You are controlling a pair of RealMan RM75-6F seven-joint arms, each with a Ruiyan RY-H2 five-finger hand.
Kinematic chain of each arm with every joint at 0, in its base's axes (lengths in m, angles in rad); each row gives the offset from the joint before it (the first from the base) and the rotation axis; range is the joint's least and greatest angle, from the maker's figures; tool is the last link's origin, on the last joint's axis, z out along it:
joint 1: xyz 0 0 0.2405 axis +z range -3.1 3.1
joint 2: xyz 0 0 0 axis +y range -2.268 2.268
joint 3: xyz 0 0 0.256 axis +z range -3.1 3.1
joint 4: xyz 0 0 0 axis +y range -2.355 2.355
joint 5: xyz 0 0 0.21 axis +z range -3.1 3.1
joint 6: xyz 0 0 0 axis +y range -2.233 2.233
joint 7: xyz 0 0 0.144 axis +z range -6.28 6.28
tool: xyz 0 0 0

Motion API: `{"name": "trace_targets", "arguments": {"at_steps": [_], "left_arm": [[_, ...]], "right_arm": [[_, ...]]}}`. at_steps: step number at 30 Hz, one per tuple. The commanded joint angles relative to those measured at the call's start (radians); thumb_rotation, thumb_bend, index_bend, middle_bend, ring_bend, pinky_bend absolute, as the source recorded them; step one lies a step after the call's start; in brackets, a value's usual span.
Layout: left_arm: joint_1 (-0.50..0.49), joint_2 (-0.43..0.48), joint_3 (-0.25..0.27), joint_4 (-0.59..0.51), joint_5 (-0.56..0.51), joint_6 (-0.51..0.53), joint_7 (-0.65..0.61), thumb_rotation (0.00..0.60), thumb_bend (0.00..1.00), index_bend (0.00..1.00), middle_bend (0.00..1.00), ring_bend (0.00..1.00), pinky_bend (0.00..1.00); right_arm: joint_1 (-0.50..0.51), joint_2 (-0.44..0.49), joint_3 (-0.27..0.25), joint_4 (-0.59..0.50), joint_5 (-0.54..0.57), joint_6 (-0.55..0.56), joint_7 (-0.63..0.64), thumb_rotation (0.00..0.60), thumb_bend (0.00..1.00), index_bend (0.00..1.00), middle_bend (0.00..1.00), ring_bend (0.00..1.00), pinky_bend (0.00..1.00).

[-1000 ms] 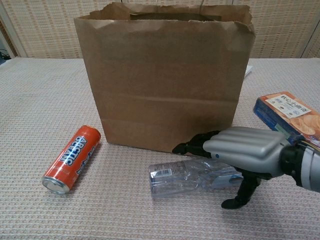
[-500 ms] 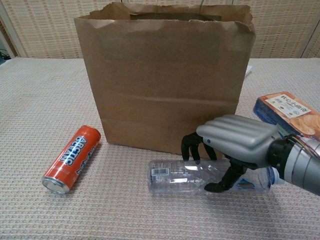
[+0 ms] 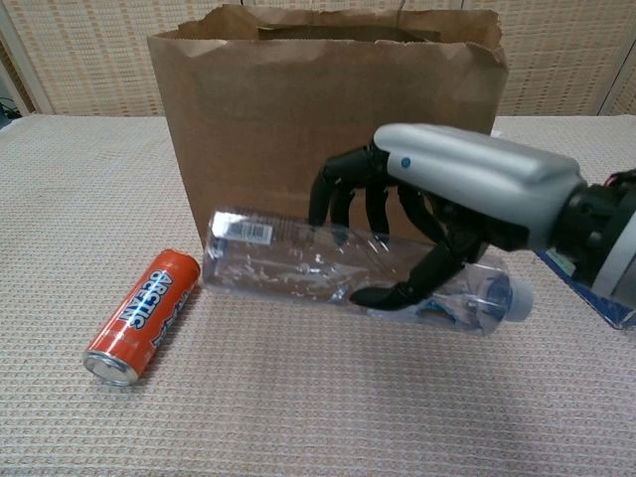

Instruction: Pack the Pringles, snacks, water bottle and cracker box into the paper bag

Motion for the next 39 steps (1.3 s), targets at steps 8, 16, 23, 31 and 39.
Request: {"name": "trace_targets", "arguments": {"at_steps": [8, 16, 23, 31, 39], "left_arm": [[0.000, 0.000, 0.000, 0.000, 0.000, 0.000, 0.001, 0.600, 0.35, 0.00, 0.00, 0.00, 0.00], [0.000, -0.001, -0.001, -0.001, -0.001, 0.000, 0.002, 0.600, 0.35, 0.00, 0.00, 0.00, 0.00], [-0.001, 0.001, 0.000, 0.000, 0.000, -0.002, -0.004, 0.600, 0.35, 0.00, 0.00, 0.00, 0.00], [-0.002, 0.002, 0.000, 0.004, 0.002, -0.004, -0.011, 0.600, 0.35, 0.00, 0.00, 0.00, 0.00], [-0.002, 0.002, 0.000, 0.004, 0.002, -0.003, -0.012, 0.600, 0.35, 0.00, 0.00, 0.00, 0.00]], "right_arm": [[0.026, 0.048, 0.224, -0.143, -0.050, 0.150, 0.044, 0.600, 0.31, 0.69, 0.59, 0.65, 0.73], [0.075, 0.047, 0.383, -0.097, 0.035, 0.200, 0.039, 0.600, 0.31, 0.69, 0.59, 0.65, 0.73], [0.133, 0.027, 0.438, 0.007, 0.126, 0.190, 0.007, 0.600, 0.31, 0.69, 0.59, 0.65, 0.73], [0.193, -0.021, 0.434, 0.123, 0.252, 0.145, -0.029, 0.600, 0.31, 0.62, 0.59, 0.60, 0.64], [0.228, 0.010, 0.385, 0.076, 0.432, 0.054, -0.114, 0.600, 0.26, 0.15, 0.32, 0.23, 0.27]]}}
